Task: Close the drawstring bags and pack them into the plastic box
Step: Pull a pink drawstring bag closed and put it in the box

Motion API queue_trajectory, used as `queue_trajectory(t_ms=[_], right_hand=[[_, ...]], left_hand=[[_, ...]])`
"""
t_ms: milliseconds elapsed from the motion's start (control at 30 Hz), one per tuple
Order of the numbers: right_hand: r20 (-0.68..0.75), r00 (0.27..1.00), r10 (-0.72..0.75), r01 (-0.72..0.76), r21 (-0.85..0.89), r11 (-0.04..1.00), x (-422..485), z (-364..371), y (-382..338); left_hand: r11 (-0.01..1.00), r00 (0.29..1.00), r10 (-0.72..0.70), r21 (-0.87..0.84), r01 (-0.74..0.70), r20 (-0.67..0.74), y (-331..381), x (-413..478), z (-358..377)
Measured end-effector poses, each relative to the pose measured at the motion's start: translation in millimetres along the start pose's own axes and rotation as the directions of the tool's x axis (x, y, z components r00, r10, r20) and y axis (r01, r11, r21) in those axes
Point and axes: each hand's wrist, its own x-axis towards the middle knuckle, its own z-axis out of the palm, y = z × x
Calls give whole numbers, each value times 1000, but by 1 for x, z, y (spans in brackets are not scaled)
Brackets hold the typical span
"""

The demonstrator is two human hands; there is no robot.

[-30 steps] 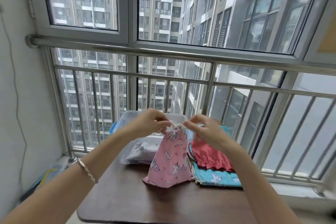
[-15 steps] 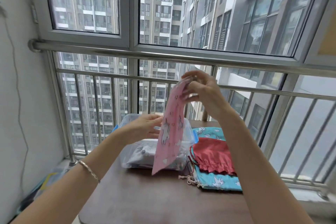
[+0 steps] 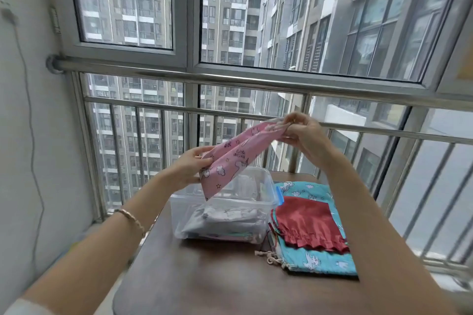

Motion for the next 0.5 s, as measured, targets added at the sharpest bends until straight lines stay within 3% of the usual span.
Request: queue_trajectory(t_ms=[133, 300, 367, 500], right_hand=[[7, 975, 220, -205, -333, 920, 17, -4, 40], [71, 939, 337, -173, -747, 642, 26, 8, 84], [107, 923, 371, -121, -832, 541, 30, 15, 97], [146, 844, 515, -60, -930, 362, 34, 25, 110]], left_hand=[[930, 993, -17, 362, 57, -113, -14, 22, -10], [494, 998, 28, 869, 39, -61, -32, 46, -12], [311, 999, 23, 950, 18, -27, -35, 48, -9], [188, 996, -91, 981, 38, -21, -54, 59, -4]])
